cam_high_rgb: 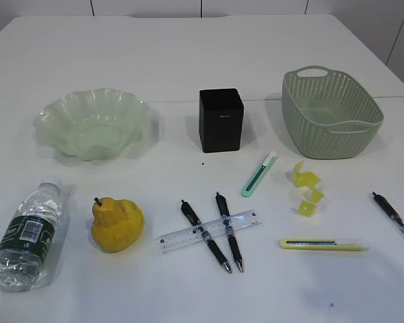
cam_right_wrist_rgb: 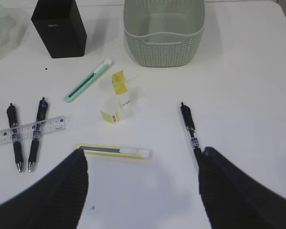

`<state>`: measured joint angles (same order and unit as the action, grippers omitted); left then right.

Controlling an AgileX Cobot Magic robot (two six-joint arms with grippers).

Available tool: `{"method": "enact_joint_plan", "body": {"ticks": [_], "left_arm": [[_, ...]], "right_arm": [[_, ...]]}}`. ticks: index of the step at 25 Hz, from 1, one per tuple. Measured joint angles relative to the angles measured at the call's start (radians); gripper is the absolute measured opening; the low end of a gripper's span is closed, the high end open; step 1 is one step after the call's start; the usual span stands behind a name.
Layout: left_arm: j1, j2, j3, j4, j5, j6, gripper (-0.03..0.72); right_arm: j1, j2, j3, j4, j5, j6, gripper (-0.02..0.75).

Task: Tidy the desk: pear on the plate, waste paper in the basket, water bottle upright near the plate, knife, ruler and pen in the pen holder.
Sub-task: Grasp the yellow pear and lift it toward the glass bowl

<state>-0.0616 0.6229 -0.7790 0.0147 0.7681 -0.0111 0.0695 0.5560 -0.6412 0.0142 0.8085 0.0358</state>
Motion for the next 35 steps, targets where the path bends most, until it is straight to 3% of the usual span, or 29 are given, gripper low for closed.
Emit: {"method": "enact_joint_plan", "body": {"ticks": [16,26,35], "left_arm": [[-0.294,0.673,-0.324,-0.044,0.155,0.109,0.497],[-0.374,0.999,-0.461,-0.137,0.172,0.164,0.594],[-0.378,1.153,-0.506,-0.167,0.194,0.164,0.599]], "right_arm": [[0.0,0.167,-0.063,0.022,0.037,-0.006,0.536],[0.0,0.219,-0.063,0.051,0.039,-0.013,0.536],[0.0,0.219,-0.063,0.052,0.039,-0.014,0.535]]}}
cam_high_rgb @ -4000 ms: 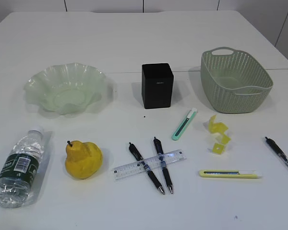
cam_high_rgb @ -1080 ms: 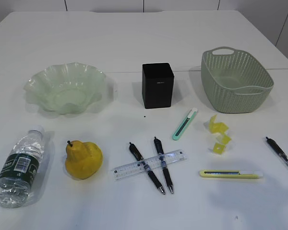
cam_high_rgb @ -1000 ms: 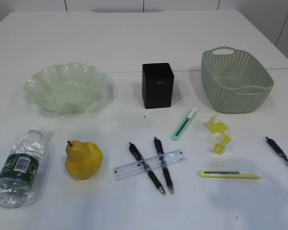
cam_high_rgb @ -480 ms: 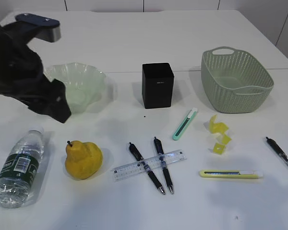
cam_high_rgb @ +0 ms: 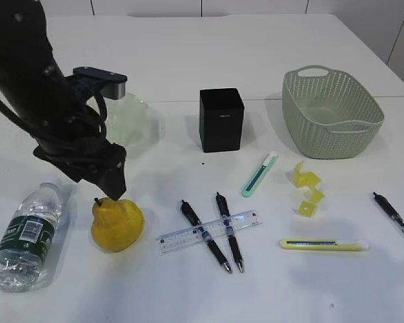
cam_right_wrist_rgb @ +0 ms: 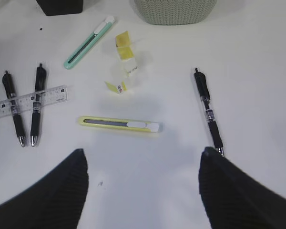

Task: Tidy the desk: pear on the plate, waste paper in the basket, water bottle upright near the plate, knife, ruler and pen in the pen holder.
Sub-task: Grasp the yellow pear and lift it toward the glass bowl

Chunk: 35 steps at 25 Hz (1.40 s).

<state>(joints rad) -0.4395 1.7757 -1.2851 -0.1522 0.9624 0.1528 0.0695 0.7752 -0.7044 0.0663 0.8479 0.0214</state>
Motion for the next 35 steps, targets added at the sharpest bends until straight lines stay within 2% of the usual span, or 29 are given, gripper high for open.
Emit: {"method": "enact_joint_plan", "body": {"ticks": [24,27,32,35], "left_arm": [[0.0,0.167,-0.002,-0.043,-0.035,0.002,0.584],[0.0,0.167,-0.002,-0.045,-0.035,0.002,0.528],[0.0,0.167,-0.007,-0.045,-0.033,0.002,0.376],[0.0,0.167,-0.008,-0.045,-0.029,0.002,0.342]], "right_arm": [[0.0,0.0,0.0,0.002,0.0,-0.002,0.535],[0.0,0.0,0.0,0.002,0.0,-0.002,0.535],[0.0,0.0,0.0,0.002,0.0,-0.002,0.535],[0.0,0.0,0.0,0.002,0.0,-0.002,0.535]]}}
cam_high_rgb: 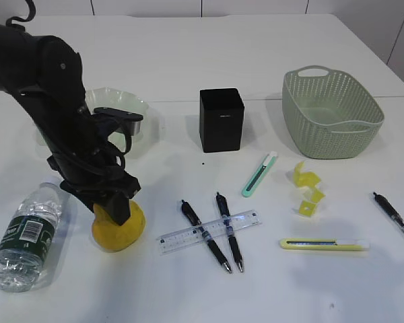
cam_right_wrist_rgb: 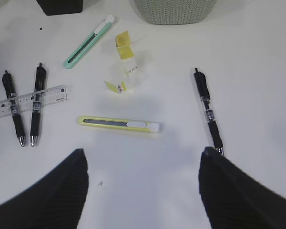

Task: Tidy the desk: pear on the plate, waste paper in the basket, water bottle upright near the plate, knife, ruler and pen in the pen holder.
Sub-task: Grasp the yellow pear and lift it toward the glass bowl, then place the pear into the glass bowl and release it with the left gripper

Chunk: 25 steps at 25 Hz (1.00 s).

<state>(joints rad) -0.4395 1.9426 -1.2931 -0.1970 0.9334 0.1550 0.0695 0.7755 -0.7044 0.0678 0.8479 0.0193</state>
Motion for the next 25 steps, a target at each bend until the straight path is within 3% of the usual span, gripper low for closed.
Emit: {"method": "enact_joint_plan", "body": {"ticks": [7,15,25], "left_arm": [[0.0,0.0,-0.019,0.002,0.044,0.0,0.331],[0.023,0.0,-0.229,0.058,0.1,-0.005,0.331],[0.178,0.042,-0.437,0.132,0.047,-0.057,0.331]], "right_arm": [[0.0,0.0,0.0,0.0,0.0,0.0,0.535],[0.0,0.0,0.0,0.0,0.0,0.0,0.535],[0.0,0.0,0.0,0.0,0.014,0.0,0.535]]}}
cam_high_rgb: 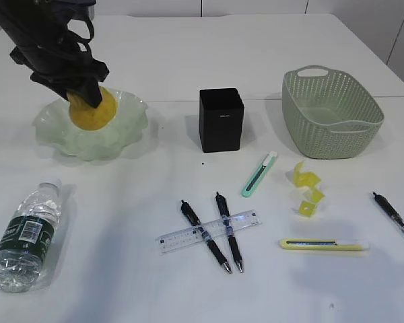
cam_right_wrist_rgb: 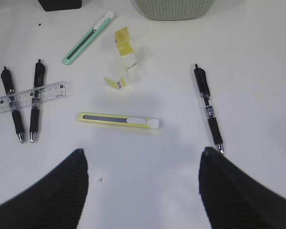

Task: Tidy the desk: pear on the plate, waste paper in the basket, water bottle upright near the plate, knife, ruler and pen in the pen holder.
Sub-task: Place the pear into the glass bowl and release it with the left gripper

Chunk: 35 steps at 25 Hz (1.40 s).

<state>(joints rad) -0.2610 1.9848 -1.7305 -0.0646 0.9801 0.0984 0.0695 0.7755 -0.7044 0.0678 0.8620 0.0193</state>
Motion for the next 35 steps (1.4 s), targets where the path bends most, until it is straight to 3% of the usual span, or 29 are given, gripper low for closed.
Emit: {"method": "enact_joint_plan", "body": {"ticks": [14,22,27,35], "left_arm": [[0.078,0.278,-0.236,-0.047,-0.034,-0.002,0.331],[0.147,0.345,-0.25,-0.117,-0.05,-0.002,0.331],[0.152,0.354,-0.252,-0.128,-0.054,-0.002,0.337],[0.152,0.354,-0.254,-0.133,-0.047,-0.002,0.438]], "right_arm": [[0.0,0.0,0.0,0.0,0.027,0.0,0.535],[0.0,0.0,0.0,0.0,0.058,0.0,0.535],[0.0,0.0,0.0,0.0,0.063,0.0,0.535],[0.0,0.0,0.0,0.0,0.066,0.0,0.535]]}}
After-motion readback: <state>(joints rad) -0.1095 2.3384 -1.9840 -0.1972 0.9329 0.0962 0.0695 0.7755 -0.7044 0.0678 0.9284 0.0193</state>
